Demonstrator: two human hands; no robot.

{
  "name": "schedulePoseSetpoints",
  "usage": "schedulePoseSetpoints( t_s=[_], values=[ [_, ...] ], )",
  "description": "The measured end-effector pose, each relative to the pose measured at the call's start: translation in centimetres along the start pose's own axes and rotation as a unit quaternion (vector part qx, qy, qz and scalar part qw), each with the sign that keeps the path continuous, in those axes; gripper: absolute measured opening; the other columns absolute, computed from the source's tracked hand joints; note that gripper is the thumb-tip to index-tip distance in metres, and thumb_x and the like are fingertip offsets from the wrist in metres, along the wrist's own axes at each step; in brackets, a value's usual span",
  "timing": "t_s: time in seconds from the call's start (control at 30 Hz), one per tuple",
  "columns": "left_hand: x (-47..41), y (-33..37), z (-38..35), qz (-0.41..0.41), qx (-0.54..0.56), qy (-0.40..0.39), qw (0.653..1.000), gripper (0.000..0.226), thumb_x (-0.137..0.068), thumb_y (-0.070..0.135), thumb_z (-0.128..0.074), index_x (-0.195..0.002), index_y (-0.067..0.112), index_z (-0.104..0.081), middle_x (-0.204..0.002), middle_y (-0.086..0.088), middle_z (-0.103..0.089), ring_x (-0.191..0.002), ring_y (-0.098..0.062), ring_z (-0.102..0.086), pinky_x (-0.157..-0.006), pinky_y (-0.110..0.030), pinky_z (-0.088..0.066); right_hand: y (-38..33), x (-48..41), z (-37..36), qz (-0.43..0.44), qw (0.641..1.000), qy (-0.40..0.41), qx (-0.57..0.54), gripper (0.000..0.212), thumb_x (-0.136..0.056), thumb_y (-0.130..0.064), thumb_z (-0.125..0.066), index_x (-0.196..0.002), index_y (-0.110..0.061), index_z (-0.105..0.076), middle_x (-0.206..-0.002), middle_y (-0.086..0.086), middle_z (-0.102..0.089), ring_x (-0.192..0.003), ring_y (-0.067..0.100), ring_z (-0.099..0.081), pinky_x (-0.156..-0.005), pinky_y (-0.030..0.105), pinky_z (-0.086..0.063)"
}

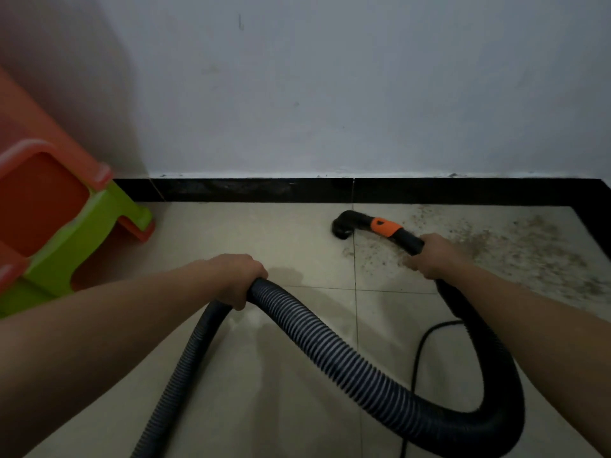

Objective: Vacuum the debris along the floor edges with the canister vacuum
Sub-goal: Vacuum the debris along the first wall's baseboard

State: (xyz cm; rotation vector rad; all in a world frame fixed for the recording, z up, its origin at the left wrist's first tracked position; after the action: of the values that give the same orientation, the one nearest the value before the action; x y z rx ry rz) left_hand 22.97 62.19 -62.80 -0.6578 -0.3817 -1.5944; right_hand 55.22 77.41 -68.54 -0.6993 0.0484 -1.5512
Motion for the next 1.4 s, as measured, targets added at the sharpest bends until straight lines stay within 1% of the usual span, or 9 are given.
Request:
schedulePoseSetpoints(
  t_s=[0.1, 0.2, 0.47, 0.53, 0.63, 0.77, 0.87, 1.1, 1.4],
  values=[
    [-0.4, 0.6, 0.7, -0.013, 0.022, 0.031, 0.999, 0.033, -0.073, 0.014, -0.073, -0.102, 0.024, -0.060, -0.104, -0.001, -0.063, -0.097, -0.018, -0.058, -0.082, -0.032, -0.051, 3.0, 0.2, 2.2, -0.063, 0.995, 0.068, -0.021, 0.041, -0.081, -0.014, -0.073, -0.118, -0.006, -0.058, -0.081, 0.012, -0.060, -0.066, 0.025, -0.060, -0.055, 0.029, -0.044],
    [-0.3, 0.5, 1.7, -0.021, 0.061, 0.081, 0.995, 0.033, -0.073, 0.014, -0.073, -0.102, 0.023, -0.060, -0.102, -0.001, -0.064, -0.097, -0.019, -0.058, -0.083, -0.034, -0.051, 5.0, 0.3, 3.2, -0.102, 0.991, 0.077, -0.037, 0.044, -0.082, -0.013, -0.075, -0.120, -0.001, -0.056, -0.078, 0.014, -0.059, -0.061, 0.025, -0.057, -0.048, 0.028, -0.039],
    [0.4, 4.1, 3.4, -0.118, 0.146, 0.223, 0.957, 0.043, -0.070, 0.023, -0.075, -0.110, 0.027, -0.058, -0.103, 0.006, -0.064, -0.095, -0.015, -0.057, -0.083, -0.036, -0.049, 5.1, 0.2, 1.7, -0.111, 0.988, 0.083, -0.068, 0.039, -0.082, -0.011, -0.071, -0.116, -0.001, -0.054, -0.081, 0.016, -0.060, -0.067, 0.030, -0.062, -0.058, 0.035, -0.050],
    [0.4, 5.0, 3.3, -0.145, 0.128, 0.237, 0.952, 0.036, -0.070, 0.025, -0.073, -0.102, 0.029, -0.056, -0.099, 0.007, -0.064, -0.092, -0.015, -0.057, -0.080, -0.034, -0.049, 5.1, 0.2, 1.5, -0.101, 0.989, 0.073, -0.081, 0.039, -0.080, -0.010, -0.072, -0.114, -0.003, -0.055, -0.085, 0.018, -0.062, -0.071, 0.031, -0.064, -0.062, 0.038, -0.054],
    [0.0, 4.2, 2.8, -0.130, 0.063, 0.223, 0.964, 0.027, -0.075, 0.024, -0.069, -0.086, 0.033, -0.046, -0.093, 0.005, -0.065, -0.090, -0.019, -0.060, -0.075, -0.034, -0.048, 5.9, 0.1, 2.1, -0.098, 0.989, 0.034, -0.102, 0.033, -0.078, -0.008, -0.074, -0.107, -0.001, -0.060, -0.081, 0.019, -0.066, -0.060, 0.029, -0.061, -0.054, 0.032, -0.050],
    [0.0, -0.5, 1.1, -0.024, -0.041, 0.179, 0.983, 0.018, -0.078, 0.026, -0.063, -0.091, 0.031, -0.051, -0.090, 0.006, -0.063, -0.087, -0.019, -0.062, -0.075, -0.032, -0.047, 7.8, 0.8, 3.9, -0.113, 0.988, -0.016, -0.107, 0.011, -0.071, -0.001, -0.071, -0.078, 0.004, -0.063, -0.050, 0.013, -0.058, -0.038, 0.022, -0.050, -0.045, 0.026, -0.044],
    [-0.2, -2.2, -1.0, 0.029, -0.088, 0.101, 0.991, 0.019, -0.080, 0.025, -0.062, -0.089, 0.035, -0.049, -0.081, 0.011, -0.051, -0.074, -0.013, -0.052, -0.070, -0.027, -0.045, 8.9, 1.6, 4.5, -0.107, 0.985, -0.063, -0.123, 0.007, -0.071, 0.002, -0.068, -0.070, 0.003, -0.061, -0.051, 0.013, -0.055, -0.038, 0.021, -0.047, -0.045, 0.026, -0.044],
    [-2.3, 2.0, -1.2, -0.033, -0.089, 0.024, 0.995, 0.031, -0.075, 0.019, -0.070, -0.100, 0.030, -0.055, -0.086, 0.007, -0.051, -0.080, -0.014, -0.054, -0.068, -0.027, -0.044, 9.0, 2.8, 4.1, -0.086, 0.986, -0.122, -0.078, 0.012, -0.072, 0.002, -0.069, -0.076, 0.003, -0.059, -0.052, 0.012, -0.055, -0.039, 0.021, -0.050, -0.046, 0.026, -0.045],
    [-1.3, 0.5, -0.8, -0.023, -0.105, 0.050, 0.993, 0.027, -0.082, 0.019, -0.063, -0.106, 0.028, -0.055, -0.100, 0.002, -0.059, -0.093, -0.018, -0.059, -0.071, -0.028, -0.044, 6.0, 1.6, 0.8, -0.035, 0.998, 0.031, -0.045, 0.028, -0.077, -0.015, -0.072, -0.100, -0.013, -0.057, -0.076, 0.013, -0.065, -0.060, 0.026, -0.063, -0.052, 0.029, -0.048]
  ],
)
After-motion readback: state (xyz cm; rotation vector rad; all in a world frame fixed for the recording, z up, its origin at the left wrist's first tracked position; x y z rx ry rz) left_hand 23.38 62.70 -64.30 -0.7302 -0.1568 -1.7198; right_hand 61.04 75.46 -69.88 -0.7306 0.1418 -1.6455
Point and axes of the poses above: each hand's wrist, its own x-axis away from the middle knuckle, its own z-axis out of the back of the hand, y = z × x, the point moved 2 cm from there along -x, towards the middle knuckle
